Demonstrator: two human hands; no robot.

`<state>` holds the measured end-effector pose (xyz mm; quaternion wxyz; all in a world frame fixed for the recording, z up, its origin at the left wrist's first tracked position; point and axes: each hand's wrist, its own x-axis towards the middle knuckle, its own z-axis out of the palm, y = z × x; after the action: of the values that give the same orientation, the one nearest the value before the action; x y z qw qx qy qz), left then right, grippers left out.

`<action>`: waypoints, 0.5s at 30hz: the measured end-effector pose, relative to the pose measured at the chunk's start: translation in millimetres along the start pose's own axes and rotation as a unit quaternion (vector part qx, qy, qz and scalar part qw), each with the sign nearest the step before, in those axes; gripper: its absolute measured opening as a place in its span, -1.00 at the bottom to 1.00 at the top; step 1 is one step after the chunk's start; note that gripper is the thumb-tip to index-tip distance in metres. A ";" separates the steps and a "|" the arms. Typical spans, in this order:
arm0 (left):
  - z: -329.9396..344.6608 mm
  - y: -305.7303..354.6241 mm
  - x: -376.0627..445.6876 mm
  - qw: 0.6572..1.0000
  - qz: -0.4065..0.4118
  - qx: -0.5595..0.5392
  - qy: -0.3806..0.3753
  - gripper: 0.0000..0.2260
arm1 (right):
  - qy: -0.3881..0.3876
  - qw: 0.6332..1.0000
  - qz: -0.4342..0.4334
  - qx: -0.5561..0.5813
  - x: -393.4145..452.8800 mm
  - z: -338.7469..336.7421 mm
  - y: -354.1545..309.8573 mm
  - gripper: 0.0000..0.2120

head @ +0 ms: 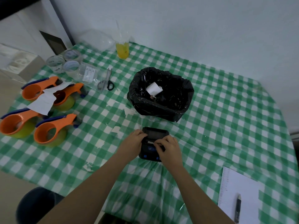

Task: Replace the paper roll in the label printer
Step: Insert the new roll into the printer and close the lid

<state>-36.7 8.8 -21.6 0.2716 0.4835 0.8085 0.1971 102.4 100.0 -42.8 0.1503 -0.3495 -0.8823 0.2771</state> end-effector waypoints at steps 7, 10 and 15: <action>-4.4 1.5 13.7 0.999 -0.028 0.029 -0.022 -0.74 | -0.011 0.966 0.216 0.140 20.7 -23.4 9.3 -0.91; -7.8 4.9 22.4 0.998 -0.063 0.010 -0.015 -0.81 | -0.133 0.943 0.278 0.128 31.4 -29.4 17.9 -0.73; -17.8 8.8 41.7 0.987 -0.146 -0.044 -0.041 -0.89 | -0.260 0.892 0.347 0.125 60.7 -44.3 16.5 -0.69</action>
<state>-58.0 49.0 -13.0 0.3510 0.3555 0.8492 0.1709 88.4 169.5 -12.8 -0.1483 -0.5272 -0.6706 0.5003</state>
